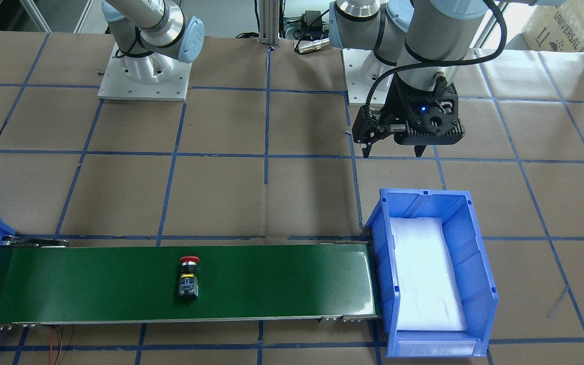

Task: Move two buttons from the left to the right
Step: 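Carry the yellow button with the right gripper into the far blue bin, then release the yellow button in the bin and return the right gripper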

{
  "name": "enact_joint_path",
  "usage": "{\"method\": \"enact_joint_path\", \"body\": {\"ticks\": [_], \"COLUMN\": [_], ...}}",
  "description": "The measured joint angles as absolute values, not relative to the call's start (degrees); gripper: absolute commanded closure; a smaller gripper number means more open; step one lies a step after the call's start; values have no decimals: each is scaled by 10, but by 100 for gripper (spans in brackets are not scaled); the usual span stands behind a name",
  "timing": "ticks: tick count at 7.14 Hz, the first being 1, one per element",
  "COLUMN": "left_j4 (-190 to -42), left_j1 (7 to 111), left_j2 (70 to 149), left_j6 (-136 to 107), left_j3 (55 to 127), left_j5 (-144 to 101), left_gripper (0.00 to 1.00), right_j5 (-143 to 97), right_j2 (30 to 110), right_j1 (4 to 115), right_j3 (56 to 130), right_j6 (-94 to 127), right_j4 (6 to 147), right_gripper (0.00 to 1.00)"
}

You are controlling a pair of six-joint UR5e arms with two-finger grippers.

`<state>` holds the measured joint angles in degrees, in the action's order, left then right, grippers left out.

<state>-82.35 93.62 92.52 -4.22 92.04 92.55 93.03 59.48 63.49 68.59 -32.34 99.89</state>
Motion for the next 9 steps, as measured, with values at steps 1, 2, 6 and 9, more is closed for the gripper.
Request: {"method": "enact_joint_path", "body": {"ticks": [1, 2, 6, 9], "left_j4": [-824, -824, -824, -824], "left_j1": [936, 936, 936, 936], "left_j2": [925, 924, 923, 923], "left_j6": [-42, -42, -42, -42], "left_j3": [921, 921, 921, 921], "left_j5": [925, 925, 926, 925], "left_gripper": [0, 0, 0, 0], "right_j5": [930, 930, 931, 938], "right_j2": [590, 577, 518, 516], "right_j1": [597, 571, 543, 545], "right_j3": [690, 693, 692, 689], "right_j6": [-362, -390, -404, -395], "right_j4": [999, 1003, 1024, 1026], "right_gripper": [96, 94, 77, 37]}}
